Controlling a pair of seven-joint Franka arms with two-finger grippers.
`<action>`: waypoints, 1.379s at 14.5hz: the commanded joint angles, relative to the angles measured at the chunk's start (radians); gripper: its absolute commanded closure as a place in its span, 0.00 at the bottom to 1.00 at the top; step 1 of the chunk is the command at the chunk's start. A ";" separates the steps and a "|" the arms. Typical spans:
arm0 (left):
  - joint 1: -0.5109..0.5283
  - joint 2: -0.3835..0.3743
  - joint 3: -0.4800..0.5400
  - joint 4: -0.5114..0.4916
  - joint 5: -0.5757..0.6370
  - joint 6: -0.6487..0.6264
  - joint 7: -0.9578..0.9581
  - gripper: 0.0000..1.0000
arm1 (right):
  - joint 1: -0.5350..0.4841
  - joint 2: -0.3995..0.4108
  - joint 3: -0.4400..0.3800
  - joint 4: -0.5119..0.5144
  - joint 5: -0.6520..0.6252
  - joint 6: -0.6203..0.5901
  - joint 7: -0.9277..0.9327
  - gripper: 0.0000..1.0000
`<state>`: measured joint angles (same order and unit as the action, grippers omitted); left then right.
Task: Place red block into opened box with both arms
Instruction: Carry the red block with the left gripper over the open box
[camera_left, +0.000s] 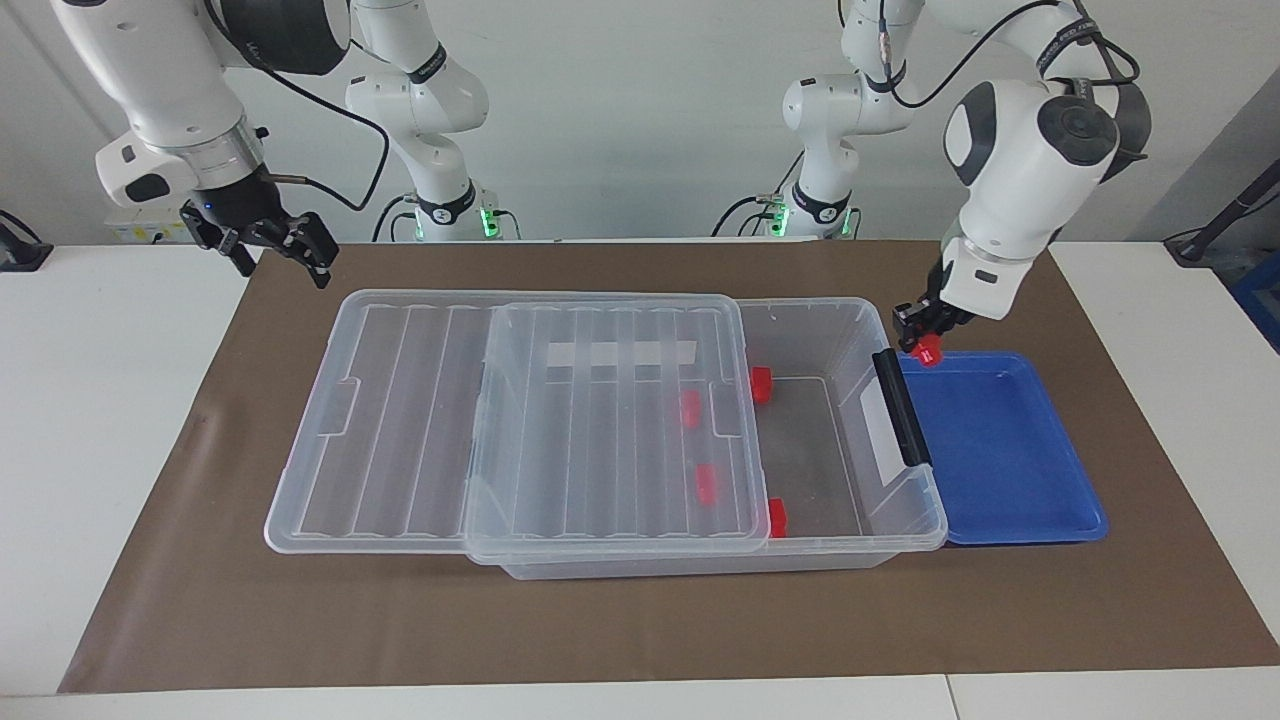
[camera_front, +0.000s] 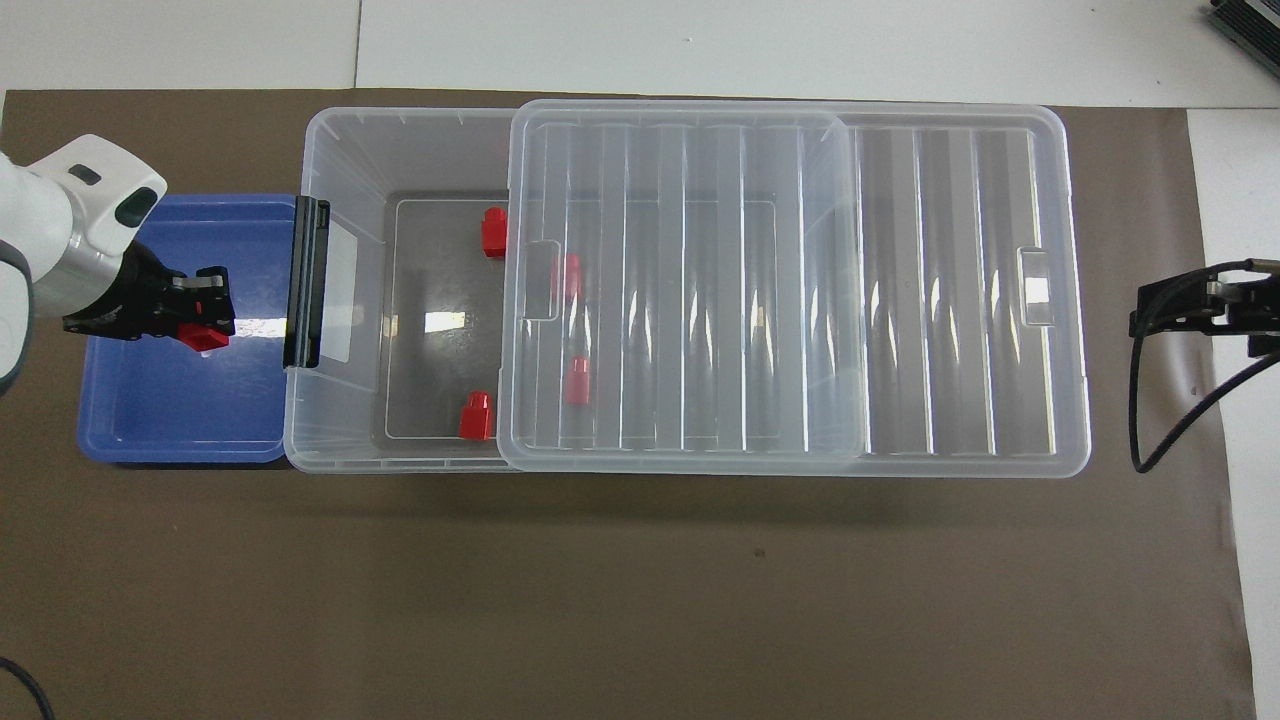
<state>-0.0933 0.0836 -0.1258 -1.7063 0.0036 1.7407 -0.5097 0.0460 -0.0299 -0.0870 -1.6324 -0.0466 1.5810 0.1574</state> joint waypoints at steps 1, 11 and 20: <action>-0.068 -0.007 0.008 -0.004 -0.011 0.043 -0.159 1.00 | -0.008 -0.013 0.006 -0.017 0.014 -0.015 -0.016 0.00; -0.186 0.021 0.009 -0.214 0.064 0.399 -0.185 1.00 | -0.008 -0.004 0.006 0.005 0.037 -0.049 -0.065 0.00; -0.198 0.198 0.011 -0.216 0.170 0.559 -0.191 1.00 | -0.009 -0.008 0.006 0.003 0.037 -0.047 -0.071 0.00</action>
<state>-0.2755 0.2528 -0.1305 -1.9166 0.1409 2.2557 -0.6844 0.0461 -0.0300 -0.0857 -1.6307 -0.0248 1.5426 0.1121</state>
